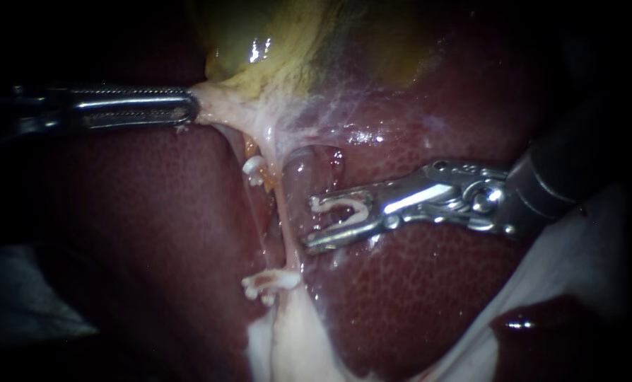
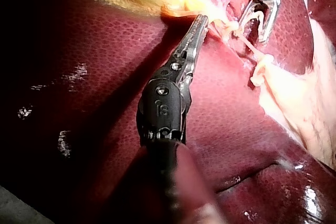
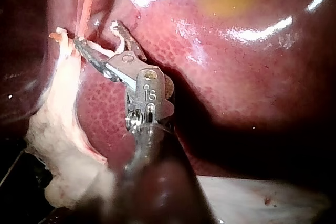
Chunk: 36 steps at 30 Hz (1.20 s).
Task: Clipping first clip right tube
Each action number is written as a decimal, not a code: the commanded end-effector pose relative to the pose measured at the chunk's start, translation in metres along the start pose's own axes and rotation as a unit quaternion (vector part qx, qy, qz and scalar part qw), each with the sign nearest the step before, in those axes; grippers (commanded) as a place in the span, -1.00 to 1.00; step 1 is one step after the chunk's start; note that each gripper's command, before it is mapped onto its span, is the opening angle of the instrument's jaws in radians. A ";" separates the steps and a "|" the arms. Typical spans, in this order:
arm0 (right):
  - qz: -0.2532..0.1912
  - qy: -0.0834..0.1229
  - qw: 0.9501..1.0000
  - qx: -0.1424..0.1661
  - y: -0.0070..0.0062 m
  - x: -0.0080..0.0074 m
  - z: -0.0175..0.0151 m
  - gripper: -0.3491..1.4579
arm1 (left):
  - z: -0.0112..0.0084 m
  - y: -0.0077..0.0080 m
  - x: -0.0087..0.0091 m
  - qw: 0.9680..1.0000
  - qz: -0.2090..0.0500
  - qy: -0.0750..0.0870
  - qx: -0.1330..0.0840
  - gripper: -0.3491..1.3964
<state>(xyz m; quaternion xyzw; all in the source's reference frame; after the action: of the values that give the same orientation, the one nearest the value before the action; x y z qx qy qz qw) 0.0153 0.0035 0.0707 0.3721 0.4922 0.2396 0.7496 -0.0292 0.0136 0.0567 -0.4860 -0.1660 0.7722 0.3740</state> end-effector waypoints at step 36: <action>0.027 0.043 0.991 0.124 -0.0032 0.0001 0.0055 -0.09 | 0.0000 0.0000 0.0000 1.000 0.000 0.000 0.000 -1.00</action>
<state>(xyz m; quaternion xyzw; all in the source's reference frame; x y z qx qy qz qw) 0.0205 -0.0002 0.0694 0.4644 0.5403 0.2128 0.6687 -0.0293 0.0136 0.0567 -0.4858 -0.1659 0.7722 0.3743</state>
